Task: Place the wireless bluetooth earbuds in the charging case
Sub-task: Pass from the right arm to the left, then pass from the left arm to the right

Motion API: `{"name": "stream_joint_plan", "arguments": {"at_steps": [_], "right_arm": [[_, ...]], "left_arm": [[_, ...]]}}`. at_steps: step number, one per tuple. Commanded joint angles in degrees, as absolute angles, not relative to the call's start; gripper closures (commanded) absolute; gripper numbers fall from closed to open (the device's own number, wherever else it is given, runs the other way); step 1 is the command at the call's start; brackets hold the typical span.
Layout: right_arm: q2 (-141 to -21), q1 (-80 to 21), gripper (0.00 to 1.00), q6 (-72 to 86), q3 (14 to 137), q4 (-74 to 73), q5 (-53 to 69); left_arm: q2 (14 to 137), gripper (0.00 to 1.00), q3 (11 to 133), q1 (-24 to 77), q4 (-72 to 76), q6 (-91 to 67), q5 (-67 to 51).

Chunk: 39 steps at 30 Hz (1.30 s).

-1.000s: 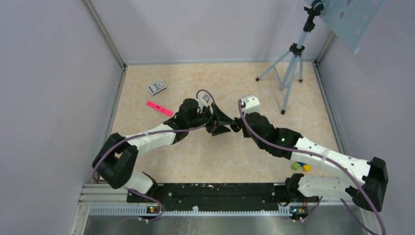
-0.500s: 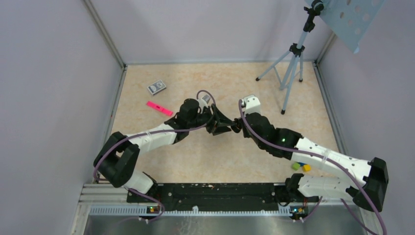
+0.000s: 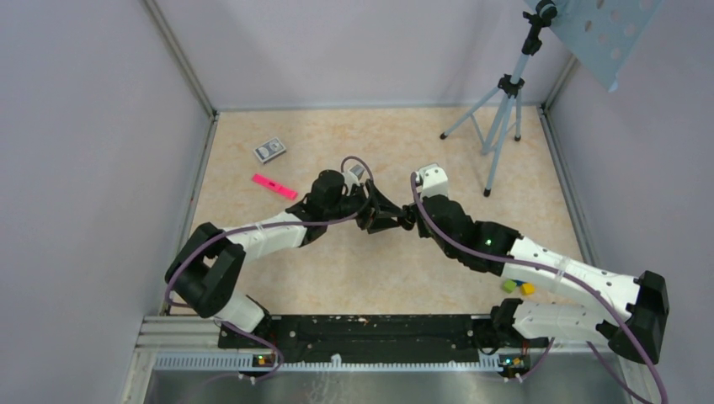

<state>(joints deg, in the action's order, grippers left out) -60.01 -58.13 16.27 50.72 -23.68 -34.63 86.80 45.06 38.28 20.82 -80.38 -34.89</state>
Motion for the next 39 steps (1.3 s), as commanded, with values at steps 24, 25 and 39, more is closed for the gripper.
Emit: {"name": "stream_joint_plan", "arguments": {"at_steps": [24,25,39], "right_arm": [[-57.0,-59.1,0.76,19.6,53.4,-24.9,-36.8],[-56.7,-59.1,0.73,19.9,53.8,-25.3,-36.8],[-52.5,-51.6,0.49,26.8,59.8,-30.7,-18.4]], "left_arm": [[86.4,0.92,46.9,38.5,24.2,-77.4,-35.2],[86.3,0.93,47.2,38.5,23.6,-76.4,-35.1],[91.0,0.94,53.1,37.3,23.1,-58.9,-48.8]]}}
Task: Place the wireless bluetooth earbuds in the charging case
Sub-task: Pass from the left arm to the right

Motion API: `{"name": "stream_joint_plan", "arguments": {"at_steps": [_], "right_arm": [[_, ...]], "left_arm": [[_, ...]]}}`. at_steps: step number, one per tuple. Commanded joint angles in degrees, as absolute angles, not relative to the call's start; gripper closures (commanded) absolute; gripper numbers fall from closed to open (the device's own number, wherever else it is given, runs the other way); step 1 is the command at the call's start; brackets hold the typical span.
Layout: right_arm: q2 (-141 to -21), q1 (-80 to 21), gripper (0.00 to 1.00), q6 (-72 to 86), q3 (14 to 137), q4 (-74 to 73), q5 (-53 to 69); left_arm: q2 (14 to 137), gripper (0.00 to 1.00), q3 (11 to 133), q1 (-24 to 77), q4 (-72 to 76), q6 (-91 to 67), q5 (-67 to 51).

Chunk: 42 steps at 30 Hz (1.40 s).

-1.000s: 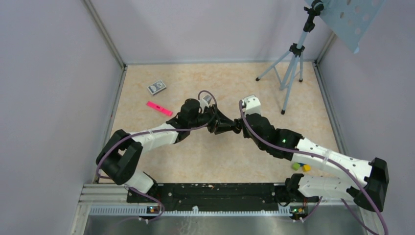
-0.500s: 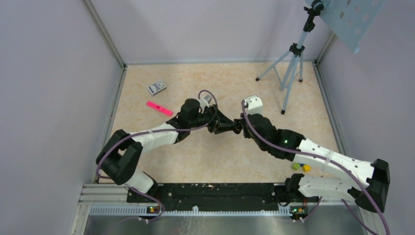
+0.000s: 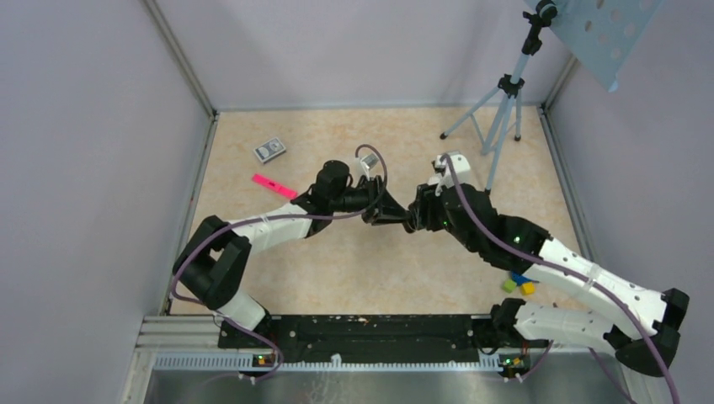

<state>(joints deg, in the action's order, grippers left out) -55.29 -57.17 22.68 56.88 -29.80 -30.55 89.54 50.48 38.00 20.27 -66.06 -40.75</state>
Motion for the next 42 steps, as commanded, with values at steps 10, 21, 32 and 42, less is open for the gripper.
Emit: {"name": "stream_joint_plan", "arguments": {"at_steps": [10,21,32,42], "right_arm": [[-44.0,-21.0,0.50,38.1,47.7,-16.5,36.6],[-39.6,-17.5,0.44,52.7,31.3,8.8,49.1],[-43.5,-17.5,0.39,53.9,29.6,16.3,52.8],[-47.1,-17.4,0.38,58.3,27.2,25.0,55.7]], "left_arm": [[91.5,0.94,56.4,34.1,22.1,-49.6,-63.9],[91.0,0.94,60.1,33.6,19.1,-47.5,-68.0],[91.3,0.94,61.8,33.6,21.4,-50.2,-69.4],[90.9,0.94,61.8,33.6,23.5,-51.8,-69.9]]}}
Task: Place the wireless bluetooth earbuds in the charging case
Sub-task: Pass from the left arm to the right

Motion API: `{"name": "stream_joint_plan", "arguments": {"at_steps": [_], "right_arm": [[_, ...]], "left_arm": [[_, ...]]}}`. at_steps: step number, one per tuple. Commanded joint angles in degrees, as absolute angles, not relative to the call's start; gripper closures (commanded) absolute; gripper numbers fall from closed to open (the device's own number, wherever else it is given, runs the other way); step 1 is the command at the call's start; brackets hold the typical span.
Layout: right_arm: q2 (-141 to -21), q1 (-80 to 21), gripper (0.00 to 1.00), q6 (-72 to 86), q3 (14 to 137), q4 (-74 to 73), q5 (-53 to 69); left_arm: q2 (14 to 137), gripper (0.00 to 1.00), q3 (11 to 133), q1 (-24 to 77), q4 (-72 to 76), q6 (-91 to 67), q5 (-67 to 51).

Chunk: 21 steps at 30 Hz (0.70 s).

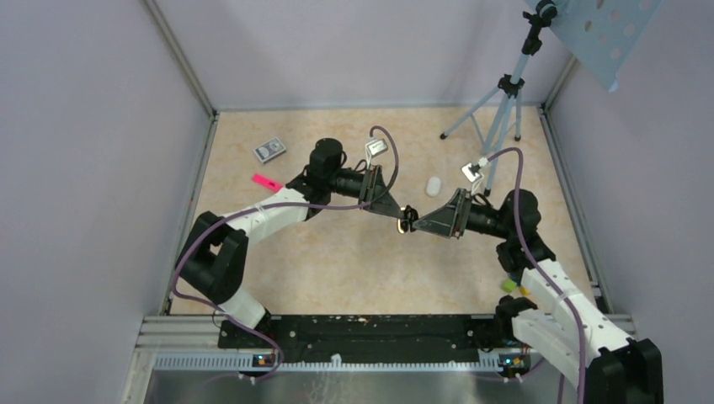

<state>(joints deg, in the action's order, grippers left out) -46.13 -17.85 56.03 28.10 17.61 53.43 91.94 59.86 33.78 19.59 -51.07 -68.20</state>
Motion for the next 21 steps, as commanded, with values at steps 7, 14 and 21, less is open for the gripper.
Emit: {"name": "stream_joint_plan", "arguments": {"at_steps": [7,14,21], "right_arm": [[-47.6,-17.5,0.47,60.2,25.9,28.7,55.9],[-49.2,-17.5,0.56,63.7,24.9,34.9,55.7],[-50.5,-17.5,0.61,64.0,24.9,36.2,55.8]], "left_arm": [[90.7,0.93,61.7,33.6,24.4,-52.4,-69.9],[90.5,0.93,61.1,33.6,25.0,-52.8,-70.0],[90.4,0.93,60.8,33.7,25.9,-53.3,-70.0]]}}
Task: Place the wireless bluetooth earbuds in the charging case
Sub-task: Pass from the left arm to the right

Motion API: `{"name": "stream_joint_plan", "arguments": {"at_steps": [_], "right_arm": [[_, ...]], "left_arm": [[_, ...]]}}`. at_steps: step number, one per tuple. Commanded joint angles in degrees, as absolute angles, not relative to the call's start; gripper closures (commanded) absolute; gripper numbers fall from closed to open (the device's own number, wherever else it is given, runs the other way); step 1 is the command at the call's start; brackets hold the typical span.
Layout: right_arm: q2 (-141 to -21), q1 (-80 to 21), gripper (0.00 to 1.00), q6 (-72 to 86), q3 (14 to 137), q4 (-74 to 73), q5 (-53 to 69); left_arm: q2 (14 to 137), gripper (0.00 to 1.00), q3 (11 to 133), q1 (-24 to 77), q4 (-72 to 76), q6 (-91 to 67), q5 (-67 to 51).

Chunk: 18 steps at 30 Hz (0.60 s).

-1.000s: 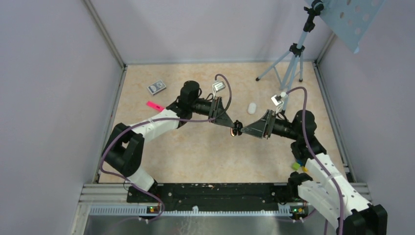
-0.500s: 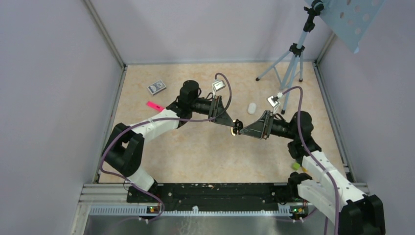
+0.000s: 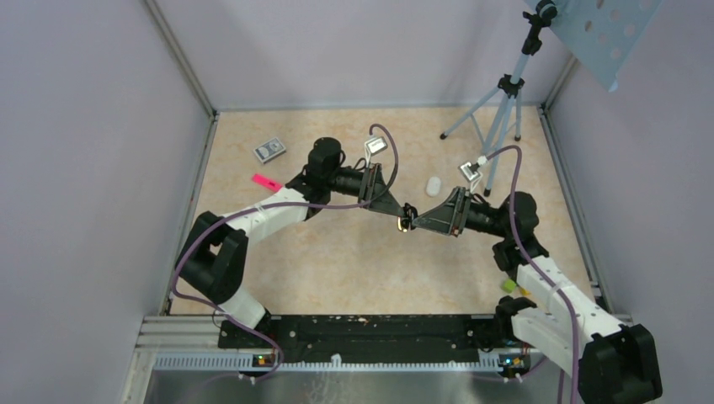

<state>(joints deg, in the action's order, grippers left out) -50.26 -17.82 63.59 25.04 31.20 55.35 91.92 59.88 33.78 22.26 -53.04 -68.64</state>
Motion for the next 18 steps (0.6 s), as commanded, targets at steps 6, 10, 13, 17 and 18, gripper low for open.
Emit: {"name": "stream_joint_plan", "arguments": {"at_steps": [6,10,13,17,18], "right_arm": [[-50.7,-17.5,0.61,63.9,24.7,36.0,55.5],[-50.8,-17.5,0.61,64.0,24.5,36.2,55.4],[-50.8,-17.4,0.69,64.1,24.5,36.0,55.1],[-50.7,-17.5,0.77,63.9,24.5,35.5,54.8],[-50.7,-17.5,0.79,63.8,24.5,35.4,54.8]], "left_arm": [[90.4,0.93,60.8,33.6,26.5,-53.8,-70.1],[90.4,0.93,60.7,33.7,26.7,-53.9,-70.1],[90.4,0.93,60.8,33.7,26.7,-53.9,-70.1],[90.2,0.90,60.7,33.6,26.7,-53.7,-70.1],[90.1,0.89,60.7,33.6,26.7,-53.6,-70.1]]}}
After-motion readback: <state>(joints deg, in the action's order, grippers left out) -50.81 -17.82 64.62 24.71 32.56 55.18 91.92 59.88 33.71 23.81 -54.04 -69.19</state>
